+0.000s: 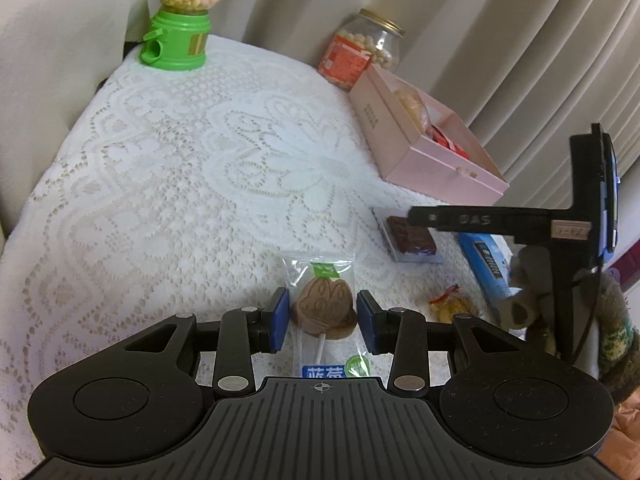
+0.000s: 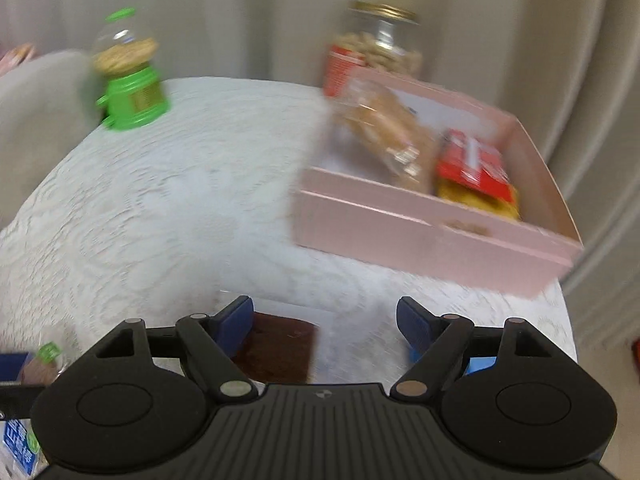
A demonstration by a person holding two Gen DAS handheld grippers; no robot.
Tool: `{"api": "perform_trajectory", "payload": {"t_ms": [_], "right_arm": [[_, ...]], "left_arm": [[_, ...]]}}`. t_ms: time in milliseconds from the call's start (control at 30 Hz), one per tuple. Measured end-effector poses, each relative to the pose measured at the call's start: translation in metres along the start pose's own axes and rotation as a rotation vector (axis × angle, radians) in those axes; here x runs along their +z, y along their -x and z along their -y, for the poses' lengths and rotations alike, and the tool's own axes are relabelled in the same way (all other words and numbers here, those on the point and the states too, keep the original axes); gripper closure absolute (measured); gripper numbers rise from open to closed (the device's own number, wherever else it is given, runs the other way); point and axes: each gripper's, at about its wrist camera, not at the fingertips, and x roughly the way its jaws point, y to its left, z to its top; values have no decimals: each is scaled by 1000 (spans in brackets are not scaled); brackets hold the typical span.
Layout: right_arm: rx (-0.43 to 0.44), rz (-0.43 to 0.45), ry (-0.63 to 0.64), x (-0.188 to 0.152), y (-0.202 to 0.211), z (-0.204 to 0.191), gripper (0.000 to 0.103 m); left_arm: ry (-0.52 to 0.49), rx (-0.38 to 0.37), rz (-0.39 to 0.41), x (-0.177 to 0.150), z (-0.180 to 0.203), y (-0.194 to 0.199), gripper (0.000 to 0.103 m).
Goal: Organize snacks
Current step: 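Reach the right gripper to the brownie packet while the left holds the lollipop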
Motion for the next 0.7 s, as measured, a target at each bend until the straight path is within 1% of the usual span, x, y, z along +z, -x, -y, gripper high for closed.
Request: {"api": "perform_trajectory", "payload": {"t_ms": [100,167,200,233,267,300,333,400,433,467,567,600,633,700], "right_arm": [[53,-8,-86,-3,7,21,24],[52,4,-104,-3,10,28,24],[40,8,-93,-4,10,28,24],[28,7,-73,-4,9,27,30],[16,0,-45,-4,6,25,46],[3,-17,-15,-4,2,22,54],[-13,-27,7,-3,-3,18,61],[-51,-21,24,-6,-6,14,61],[-47,-19,19,-8,-4,12,61],[-21,-19,18,-11,-1,10,61],[97,-42,48,-19,14,0,61],[121,-44,59,-21,19,-4,61],[136,-38,72,-23,25,-7,61],[133,-14,93,-22,33,-12,61]], "left_arm": [[1,0,4,1,0,0,61],[2,4,5,1,1,-1,61],[1,5,4,1,1,-1,61],[0,6,2,1,1,-1,61],[-1,7,2,1,1,-2,61],[-3,9,2,1,1,-2,61],[-4,11,2,1,1,-1,61],[-7,15,4,1,1,0,61],[-9,17,5,1,1,0,61],[-11,19,8,1,1,1,61],[-18,18,10,1,3,1,61],[-21,17,8,1,3,1,61],[-23,15,6,0,4,1,61],[-26,14,2,0,4,0,61]]}}
